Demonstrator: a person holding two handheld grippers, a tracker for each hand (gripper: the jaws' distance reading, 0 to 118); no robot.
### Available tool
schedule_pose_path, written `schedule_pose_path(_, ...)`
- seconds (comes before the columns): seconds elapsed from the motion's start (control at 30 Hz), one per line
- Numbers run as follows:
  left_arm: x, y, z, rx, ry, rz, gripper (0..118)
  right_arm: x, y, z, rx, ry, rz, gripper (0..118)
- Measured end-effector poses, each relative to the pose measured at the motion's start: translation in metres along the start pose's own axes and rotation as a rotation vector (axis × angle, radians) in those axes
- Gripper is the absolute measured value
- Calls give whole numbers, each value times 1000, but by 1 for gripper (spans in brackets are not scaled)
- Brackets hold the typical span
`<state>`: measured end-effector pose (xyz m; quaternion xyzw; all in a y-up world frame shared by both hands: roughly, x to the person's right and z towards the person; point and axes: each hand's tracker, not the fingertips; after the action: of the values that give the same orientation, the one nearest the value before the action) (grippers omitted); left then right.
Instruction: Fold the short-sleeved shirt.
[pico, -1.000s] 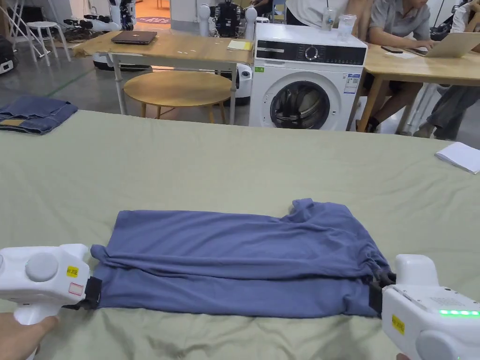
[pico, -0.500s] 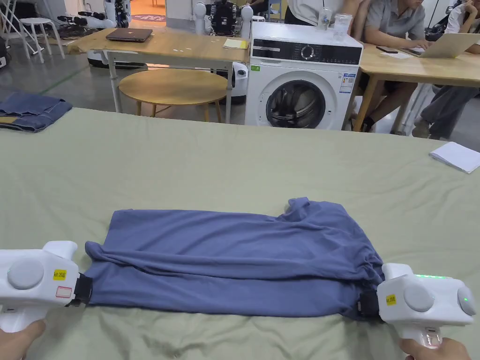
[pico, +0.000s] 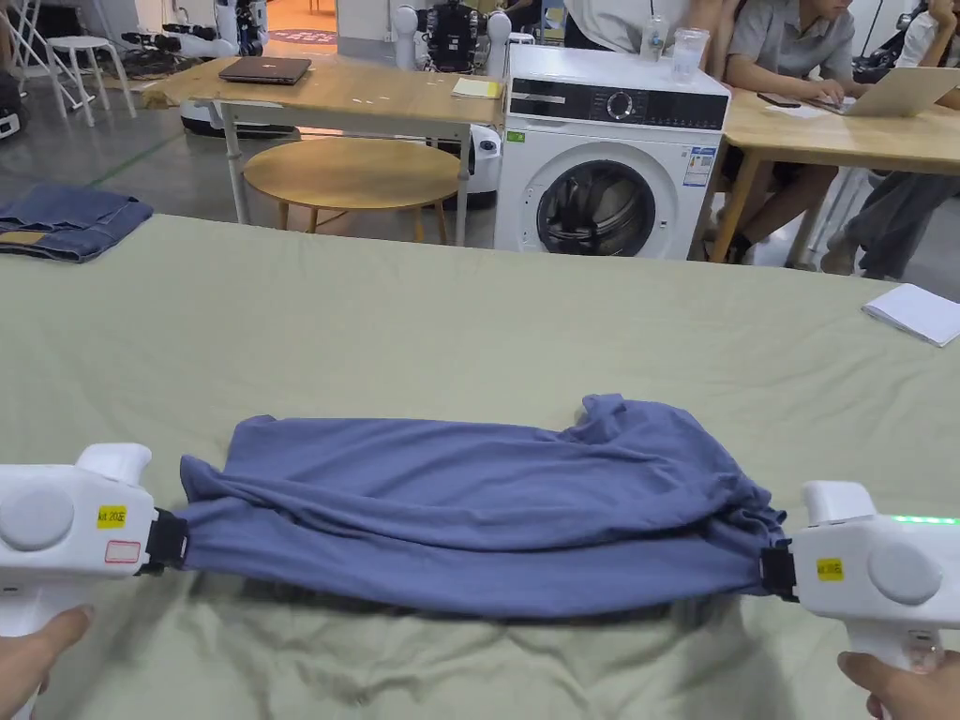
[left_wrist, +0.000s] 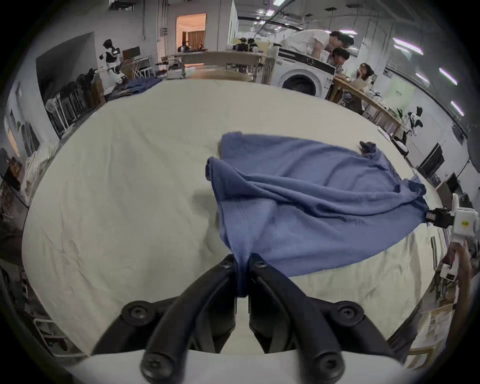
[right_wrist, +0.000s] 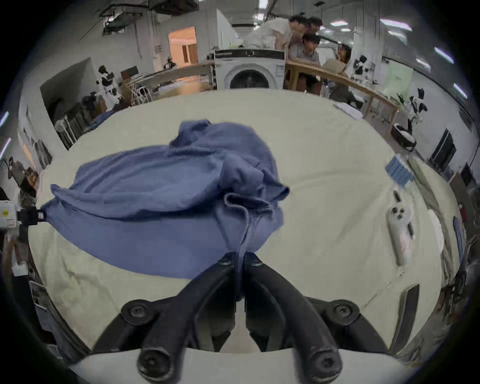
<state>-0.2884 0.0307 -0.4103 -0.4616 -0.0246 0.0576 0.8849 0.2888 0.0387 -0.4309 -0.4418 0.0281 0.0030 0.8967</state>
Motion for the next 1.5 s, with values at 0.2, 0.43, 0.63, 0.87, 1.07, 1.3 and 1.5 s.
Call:
schedule_pose_path(0.2,-2,-14,43,61,10,-2,1,-4,-12,50,42,-12,47,4)
schedule_pose_path(0.43,-20,-78,58,28,10,20,1,-4,-78,63,-17,-15,81,4)
schedule_pose_path(0.63,-28,-128,38,-32,14,29,1,-9,-131,39,-107,-51,79,4)
schedule_pose_path(0.87,-34,-145,2,-80,32,22,1,-8,-148,2,-152,-82,80,4)
schedule_pose_path(1.07,-27,-131,13,-63,44,35,6,-27,-138,23,-34,-148,174,31)
schedule_pose_path(1.3,13,-97,58,225,-27,6,28,-71,-99,72,297,-137,164,59)
schedule_pose_path(1.5,55,-77,80,537,2,-38,28,-110,-80,80,565,-73,65,58)
